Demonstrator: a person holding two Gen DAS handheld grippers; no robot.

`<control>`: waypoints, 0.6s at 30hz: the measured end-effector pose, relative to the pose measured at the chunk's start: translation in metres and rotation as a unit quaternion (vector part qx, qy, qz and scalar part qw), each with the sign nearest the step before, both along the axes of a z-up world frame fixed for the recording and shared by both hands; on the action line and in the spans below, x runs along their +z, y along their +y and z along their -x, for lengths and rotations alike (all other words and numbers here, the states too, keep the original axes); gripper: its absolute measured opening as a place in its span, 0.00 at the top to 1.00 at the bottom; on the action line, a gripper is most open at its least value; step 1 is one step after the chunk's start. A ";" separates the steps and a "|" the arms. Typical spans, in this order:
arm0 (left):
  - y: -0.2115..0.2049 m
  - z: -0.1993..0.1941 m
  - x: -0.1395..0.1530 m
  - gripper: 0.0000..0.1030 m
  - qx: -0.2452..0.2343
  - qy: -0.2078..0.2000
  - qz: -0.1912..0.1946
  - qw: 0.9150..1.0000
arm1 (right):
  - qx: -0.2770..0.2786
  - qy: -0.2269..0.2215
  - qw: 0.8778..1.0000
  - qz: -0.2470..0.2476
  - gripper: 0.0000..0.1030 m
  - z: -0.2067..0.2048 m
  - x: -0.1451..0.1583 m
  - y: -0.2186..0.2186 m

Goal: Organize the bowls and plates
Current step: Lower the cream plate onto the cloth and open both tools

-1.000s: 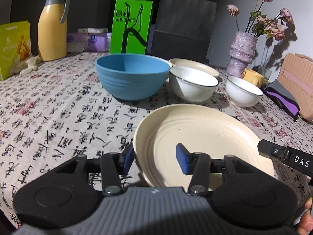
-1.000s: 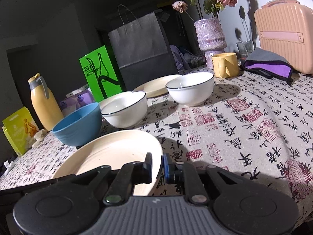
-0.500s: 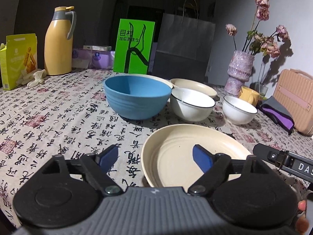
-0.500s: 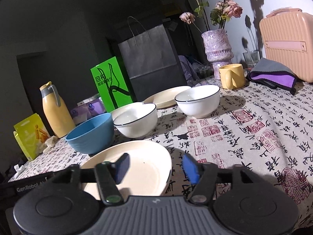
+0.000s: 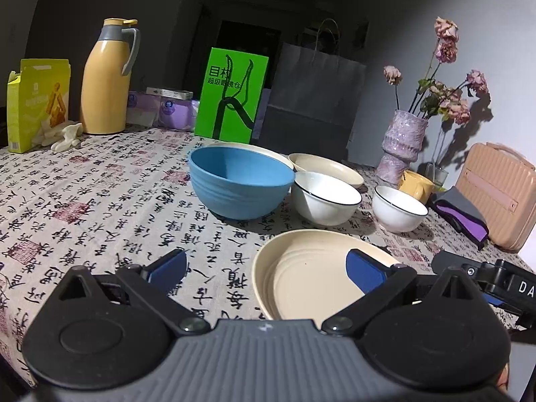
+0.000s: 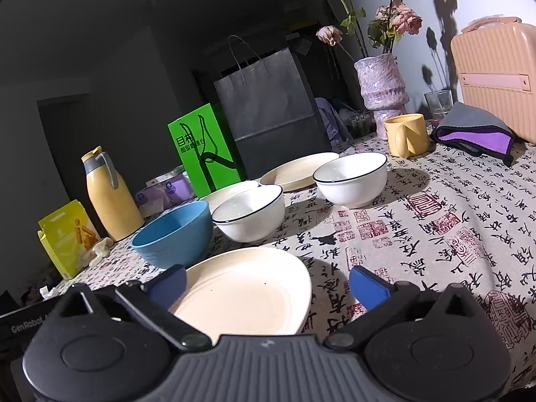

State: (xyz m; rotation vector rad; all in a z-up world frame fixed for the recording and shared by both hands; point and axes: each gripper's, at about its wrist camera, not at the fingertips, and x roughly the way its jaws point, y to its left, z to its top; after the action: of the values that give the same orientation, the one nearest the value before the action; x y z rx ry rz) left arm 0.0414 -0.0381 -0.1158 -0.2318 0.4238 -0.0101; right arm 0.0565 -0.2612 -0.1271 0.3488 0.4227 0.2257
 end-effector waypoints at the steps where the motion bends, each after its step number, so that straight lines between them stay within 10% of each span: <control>1: 0.002 0.001 0.001 0.00 0.001 -0.001 0.003 1.000 | 0.001 -0.001 1.000 -0.001 0.00 0.001 0.001 0.000; 18: 0.028 -0.002 0.017 0.00 0.001 0.001 0.017 1.000 | 0.021 0.014 1.000 0.014 0.00 -0.007 0.022 0.004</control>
State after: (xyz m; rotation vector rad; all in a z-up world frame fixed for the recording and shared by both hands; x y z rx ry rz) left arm 0.0431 -0.0105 -0.0992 -0.2664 0.4254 -0.0157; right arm 0.0631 -0.2569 -0.1050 0.3169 0.4597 0.2559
